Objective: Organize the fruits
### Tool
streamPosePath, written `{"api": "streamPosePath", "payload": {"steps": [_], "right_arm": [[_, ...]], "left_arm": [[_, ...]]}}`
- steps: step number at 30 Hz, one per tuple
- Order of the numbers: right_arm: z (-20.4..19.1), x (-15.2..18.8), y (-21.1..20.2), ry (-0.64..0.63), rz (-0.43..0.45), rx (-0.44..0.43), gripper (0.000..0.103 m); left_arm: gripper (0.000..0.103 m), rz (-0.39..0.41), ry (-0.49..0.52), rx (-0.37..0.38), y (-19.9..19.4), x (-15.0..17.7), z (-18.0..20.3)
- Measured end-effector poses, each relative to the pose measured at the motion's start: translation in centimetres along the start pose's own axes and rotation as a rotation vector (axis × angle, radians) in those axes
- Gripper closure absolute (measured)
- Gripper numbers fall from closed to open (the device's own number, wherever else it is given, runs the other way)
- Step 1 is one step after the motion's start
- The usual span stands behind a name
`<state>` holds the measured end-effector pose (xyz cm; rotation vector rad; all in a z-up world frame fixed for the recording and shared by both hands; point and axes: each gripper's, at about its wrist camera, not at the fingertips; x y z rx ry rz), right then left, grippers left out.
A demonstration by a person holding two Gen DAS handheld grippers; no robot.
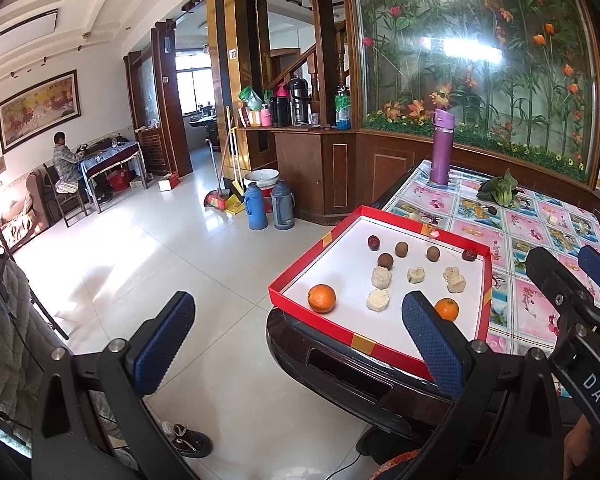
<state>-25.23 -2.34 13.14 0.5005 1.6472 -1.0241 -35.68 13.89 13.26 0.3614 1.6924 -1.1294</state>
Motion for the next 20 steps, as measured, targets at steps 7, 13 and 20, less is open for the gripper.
{"api": "streamPosePath", "payload": {"steps": [7,13,20], "right_arm": [[0.0,0.0,0.0,0.0,-0.002,-0.002,0.025],[0.0,0.0,0.1,-0.001,-0.003,-0.001,0.025],[-0.1,0.0,1.0,0.006,-0.016,0.006,0.025]], "left_arm": [[0.0,-0.008,-0.006,-0.003,0.5,0.0,-0.4],[0.0,-0.008,-0.004,-0.008,0.8,0.0,-0.5],[0.0,-0.009,0.024,0.013,1.4,0.0,0.1]]}}
Point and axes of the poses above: each gripper's, at about its wrist camera, not at the fingertips, and y roughly the way its jaws point, z to its right, x to its underside, and after that the axes turned 8 degrees about x, right-handed
